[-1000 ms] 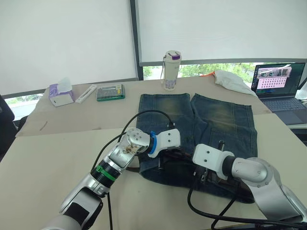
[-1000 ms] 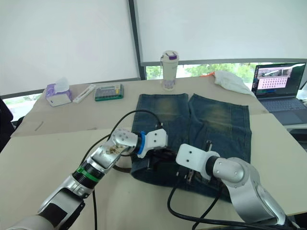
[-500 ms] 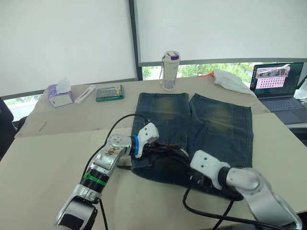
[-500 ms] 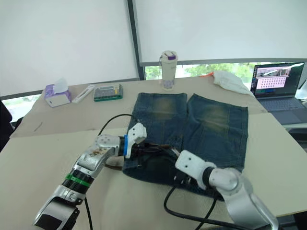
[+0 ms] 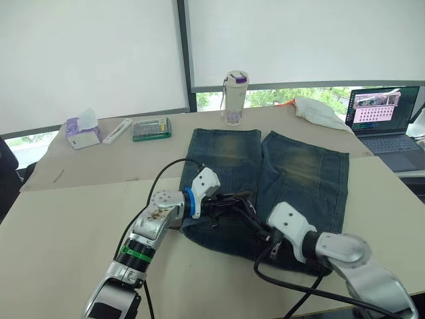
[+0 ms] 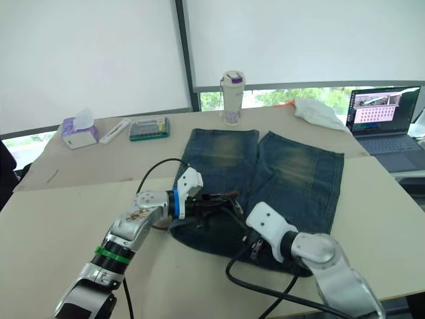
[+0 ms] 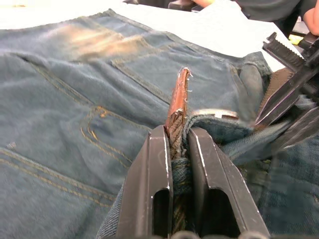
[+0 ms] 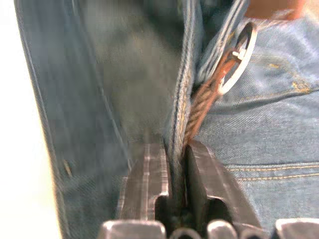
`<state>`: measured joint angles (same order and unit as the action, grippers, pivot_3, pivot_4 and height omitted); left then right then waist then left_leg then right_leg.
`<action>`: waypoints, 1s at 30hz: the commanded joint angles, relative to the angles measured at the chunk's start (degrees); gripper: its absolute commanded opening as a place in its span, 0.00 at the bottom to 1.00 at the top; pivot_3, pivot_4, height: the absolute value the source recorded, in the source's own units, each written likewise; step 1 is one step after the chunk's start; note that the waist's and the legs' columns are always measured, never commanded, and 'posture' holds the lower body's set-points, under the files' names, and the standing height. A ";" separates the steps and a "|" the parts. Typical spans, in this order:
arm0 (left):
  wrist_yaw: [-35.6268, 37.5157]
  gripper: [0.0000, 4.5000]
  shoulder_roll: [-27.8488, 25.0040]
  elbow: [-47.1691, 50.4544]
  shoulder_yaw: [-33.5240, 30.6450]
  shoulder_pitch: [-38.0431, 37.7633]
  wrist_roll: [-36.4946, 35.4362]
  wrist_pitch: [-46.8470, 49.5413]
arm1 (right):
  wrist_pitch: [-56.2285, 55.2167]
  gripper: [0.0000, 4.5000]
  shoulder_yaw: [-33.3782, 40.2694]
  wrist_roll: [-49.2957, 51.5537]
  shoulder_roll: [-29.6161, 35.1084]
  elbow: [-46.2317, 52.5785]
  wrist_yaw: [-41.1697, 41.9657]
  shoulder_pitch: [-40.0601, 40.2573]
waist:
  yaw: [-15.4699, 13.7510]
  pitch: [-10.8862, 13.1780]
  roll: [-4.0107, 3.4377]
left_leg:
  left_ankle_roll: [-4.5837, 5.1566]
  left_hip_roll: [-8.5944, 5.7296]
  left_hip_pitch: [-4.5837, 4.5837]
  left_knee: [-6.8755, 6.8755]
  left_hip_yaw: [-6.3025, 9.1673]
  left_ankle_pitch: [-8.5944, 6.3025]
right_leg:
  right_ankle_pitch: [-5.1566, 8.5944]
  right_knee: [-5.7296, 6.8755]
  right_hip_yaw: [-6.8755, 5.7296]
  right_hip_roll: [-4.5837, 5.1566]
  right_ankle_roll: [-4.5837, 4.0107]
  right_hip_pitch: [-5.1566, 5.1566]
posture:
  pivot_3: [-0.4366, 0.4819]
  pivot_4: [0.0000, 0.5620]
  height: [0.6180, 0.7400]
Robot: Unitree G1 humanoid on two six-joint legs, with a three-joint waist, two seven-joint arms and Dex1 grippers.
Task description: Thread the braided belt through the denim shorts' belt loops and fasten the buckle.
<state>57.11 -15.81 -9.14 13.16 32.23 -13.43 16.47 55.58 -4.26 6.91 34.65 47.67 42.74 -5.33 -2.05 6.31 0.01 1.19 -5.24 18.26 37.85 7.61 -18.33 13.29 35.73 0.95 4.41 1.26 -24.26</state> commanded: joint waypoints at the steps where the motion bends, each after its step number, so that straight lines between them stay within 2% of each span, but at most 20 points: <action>1: 1.18 0.01 0.18 2.81 -0.05 -0.55 -1.01 -2.35 | 1.72 0.35 5.14 5.42 0.06 4.81 0.58 -4.92 | 0.02 -0.03 -0.05 | 0.00 -0.01 0.00 -0.01 -0.01 0.00 | 0.00 0.01 0.01 0.00 0.00 0.00 | 0.48 0.27 1.00; 6: 3.08 0.01 -0.38 3.41 0.76 -1.06 -0.73 -4.22 | -1.56 0.35 0.33 1.96 5.44 0.38 -1.88 -11.19 | -0.33 -0.04 -0.06 | 0.05 -0.10 0.00 0.01 0.02 -0.02 | 0.00 -0.02 -0.08 -0.02 0.00 0.02 | 0.48 0.27 1.00; 12: 3.91 0.01 -0.97 4.11 1.34 -1.70 -0.41 -5.75 | -6.20 0.35 -3.63 0.16 8.79 -5.20 -2.51 -12.46 | -0.23 -0.04 -0.06 | 0.05 -0.06 0.02 0.00 0.00 -0.03 | 0.00 0.00 -0.01 0.05 0.00 0.01 | 0.48 0.27 1.00; 21: 3.94 0.01 -1.52 5.28 2.16 -2.57 0.16 -7.51 | -10.14 0.35 -7.85 0.47 8.40 -9.85 -1.19 -16.40 | -0.19 -0.04 -0.06 | 0.05 -0.05 0.02 0.01 -0.01 -0.03 | 0.00 -0.02 -0.01 0.03 0.00 0.01 | 0.48 0.27 1.00; 24: 4.22 0.01 -1.96 4.97 2.76 -2.55 0.98 -9.21 | -10.90 0.19 -8.56 0.88 8.60 -10.09 -0.38 -17.22 | -0.15 -0.04 -0.06 | 0.05 -0.05 0.03 0.01 -0.02 -0.03 | 0.00 -0.01 -0.01 0.04 0.00 0.00 | 0.48 0.27 1.00; 26: 4.31 0.01 -2.03 4.77 2.96 -2.55 1.51 -10.38 | -11.29 0.03 -8.91 0.95 8.73 -10.10 0.19 -17.43 | -0.13 -0.04 -0.06 | 0.05 -0.04 0.02 0.01 -0.01 -0.03 | 0.00 -0.02 -0.01 0.04 -0.01 0.00 | 0.48 0.27 1.00; 29: 5.10 0.01 -2.29 5.02 2.86 -2.48 1.12 -10.02 | -12.19 0.00 -9.19 0.27 9.15 -9.81 0.71 -17.54 | -0.14 -0.04 -0.06 | 0.05 -0.03 0.03 0.00 -0.02 -0.03 | 0.00 -0.02 -0.01 0.04 -0.01 0.00 | 0.48 0.27 1.00; 30: 5.93 0.12 -2.60 5.50 2.68 -2.60 0.31 -9.30 | -12.35 0.00 -8.99 0.06 9.40 -9.51 0.71 -17.45 | -0.13 -0.04 -0.06 | 0.05 -0.04 0.03 0.01 -0.02 -0.03 | 0.00 -0.02 -0.01 0.04 -0.01 0.00 | 0.48 0.27 1.00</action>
<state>61.38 -18.51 -6.78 15.40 29.24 -11.44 7.58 45.53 -13.69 7.42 43.69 36.40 43.53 -21.43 -2.18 6.27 -0.06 1.24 -5.27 18.29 37.86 7.59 -18.36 13.28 35.72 0.93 4.44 1.26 -24.26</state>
